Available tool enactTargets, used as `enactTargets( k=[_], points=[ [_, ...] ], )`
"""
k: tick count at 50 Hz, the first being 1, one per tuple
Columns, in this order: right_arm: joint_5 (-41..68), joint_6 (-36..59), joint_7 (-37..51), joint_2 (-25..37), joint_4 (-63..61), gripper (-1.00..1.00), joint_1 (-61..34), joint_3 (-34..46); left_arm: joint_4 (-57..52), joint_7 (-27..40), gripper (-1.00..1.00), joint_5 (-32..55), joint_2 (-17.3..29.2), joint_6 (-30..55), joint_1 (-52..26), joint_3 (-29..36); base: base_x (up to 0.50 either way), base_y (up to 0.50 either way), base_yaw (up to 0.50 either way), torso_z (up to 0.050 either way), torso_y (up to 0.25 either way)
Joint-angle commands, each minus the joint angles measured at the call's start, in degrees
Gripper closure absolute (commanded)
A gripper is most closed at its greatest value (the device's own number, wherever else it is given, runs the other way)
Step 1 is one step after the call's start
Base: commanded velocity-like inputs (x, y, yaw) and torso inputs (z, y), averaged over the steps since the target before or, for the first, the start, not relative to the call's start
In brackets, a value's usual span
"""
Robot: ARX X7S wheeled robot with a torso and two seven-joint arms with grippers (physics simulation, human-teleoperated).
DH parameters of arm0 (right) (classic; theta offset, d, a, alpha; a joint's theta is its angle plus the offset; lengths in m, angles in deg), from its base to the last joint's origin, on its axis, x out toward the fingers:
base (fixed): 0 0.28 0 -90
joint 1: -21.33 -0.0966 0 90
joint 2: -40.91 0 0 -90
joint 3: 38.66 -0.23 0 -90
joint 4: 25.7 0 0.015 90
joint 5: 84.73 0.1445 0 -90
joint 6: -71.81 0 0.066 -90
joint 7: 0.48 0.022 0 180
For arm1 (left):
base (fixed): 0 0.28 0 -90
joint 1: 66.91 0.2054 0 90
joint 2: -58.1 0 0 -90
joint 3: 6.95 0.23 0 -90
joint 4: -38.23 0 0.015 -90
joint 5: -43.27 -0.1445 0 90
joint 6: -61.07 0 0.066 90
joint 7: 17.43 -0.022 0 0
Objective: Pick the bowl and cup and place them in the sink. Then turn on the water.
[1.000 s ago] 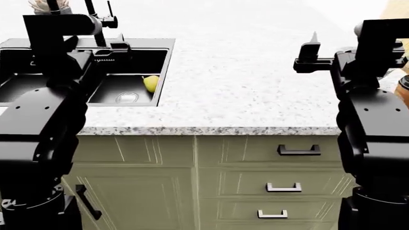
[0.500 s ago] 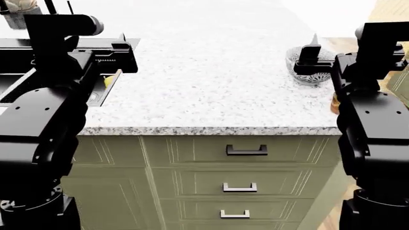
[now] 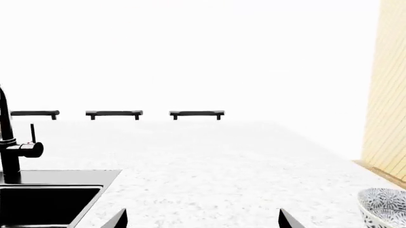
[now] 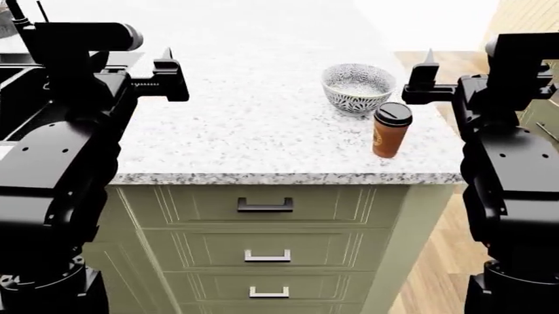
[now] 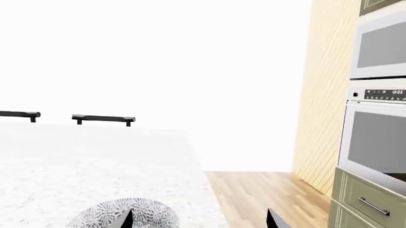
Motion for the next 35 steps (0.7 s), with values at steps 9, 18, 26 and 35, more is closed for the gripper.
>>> enactTargets(
  k=[9,18,26,35],
  points=[
    [0.37,0.12,0.13,0.19,-0.27,-1.00,0.33,0.27,-0.07,0.44,-1.00,0.59,0.17,-0.20,0.43,-0.15,0.00,-0.50,0.00,0.000,0.000],
    [0.51,0.07,0.07,0.10,-0.37,-1.00,0.19,0.71,-0.25,0.55,-1.00,0.89,0.30,-0.44,0.69,-0.26,0.00,-0.37,0.00,0.000,0.000],
    [0.92,-0.09,0.05,0.12,-0.42,-1.00,0.65,0.49,-0.40,0.74,-1.00,1.16,0.31,-0.53,0.99,-0.30,0.19,-0.03,0.00,0.000,0.000],
    [1.30,0.55,0.02,0.17,-0.94,-1.00,0.90,0.63,-0.22,0.79,-1.00,1.40,0.42,-0.92,1.26,-0.43,0.48,-0.12,0.00,0.000,0.000]
  ],
)
